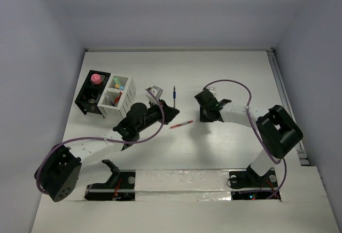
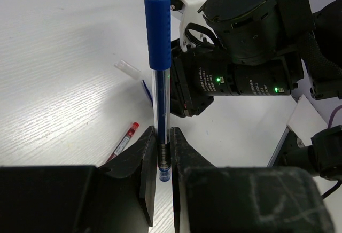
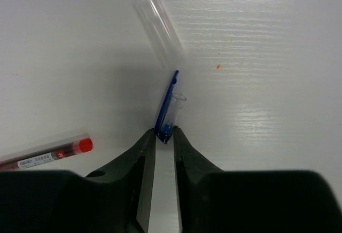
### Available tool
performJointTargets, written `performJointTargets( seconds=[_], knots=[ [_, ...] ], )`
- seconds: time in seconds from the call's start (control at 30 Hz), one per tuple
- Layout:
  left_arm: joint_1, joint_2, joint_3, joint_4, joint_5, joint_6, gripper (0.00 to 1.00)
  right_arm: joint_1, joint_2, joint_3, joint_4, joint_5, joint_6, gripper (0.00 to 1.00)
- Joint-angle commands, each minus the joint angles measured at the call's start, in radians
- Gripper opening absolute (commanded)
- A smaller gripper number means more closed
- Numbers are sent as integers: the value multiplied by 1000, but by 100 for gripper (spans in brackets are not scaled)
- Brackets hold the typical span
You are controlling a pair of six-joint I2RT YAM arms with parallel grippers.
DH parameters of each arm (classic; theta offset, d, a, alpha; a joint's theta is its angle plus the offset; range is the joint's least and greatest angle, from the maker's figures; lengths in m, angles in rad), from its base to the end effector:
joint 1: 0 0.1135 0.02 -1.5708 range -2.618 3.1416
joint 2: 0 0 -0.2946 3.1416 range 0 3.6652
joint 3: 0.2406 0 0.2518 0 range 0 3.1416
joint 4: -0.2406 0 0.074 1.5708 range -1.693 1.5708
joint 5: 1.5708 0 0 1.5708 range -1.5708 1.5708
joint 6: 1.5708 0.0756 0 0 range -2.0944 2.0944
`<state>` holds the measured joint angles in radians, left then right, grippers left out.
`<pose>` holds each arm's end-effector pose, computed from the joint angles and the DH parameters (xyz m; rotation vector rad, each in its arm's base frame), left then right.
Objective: Sort the stationery into containers
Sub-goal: Move the pen cap to the center of the board.
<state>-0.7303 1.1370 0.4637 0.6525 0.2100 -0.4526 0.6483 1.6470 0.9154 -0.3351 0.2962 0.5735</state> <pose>0.1926 -0.1936 0.2722 0.4071 1.6514 -1.0719 0.2805 0.1848 0.1604 0.0026 2.5648 0.0654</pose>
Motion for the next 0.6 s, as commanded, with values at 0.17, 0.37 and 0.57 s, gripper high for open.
performJointTargets(
  seconds=[0.17,0.37,0.57],
  knots=[
    [3,-8,-8,64,15,17,0,-6,-70,-67,-16,-3,-14,7],
    [3,0,-5,64,16,18,0,94,-200,-133,-92,-193,-58,5],
    [3,-5,-5,64,12,20,0,279,-190,-113,-169,-325,-96,5]
  ],
)
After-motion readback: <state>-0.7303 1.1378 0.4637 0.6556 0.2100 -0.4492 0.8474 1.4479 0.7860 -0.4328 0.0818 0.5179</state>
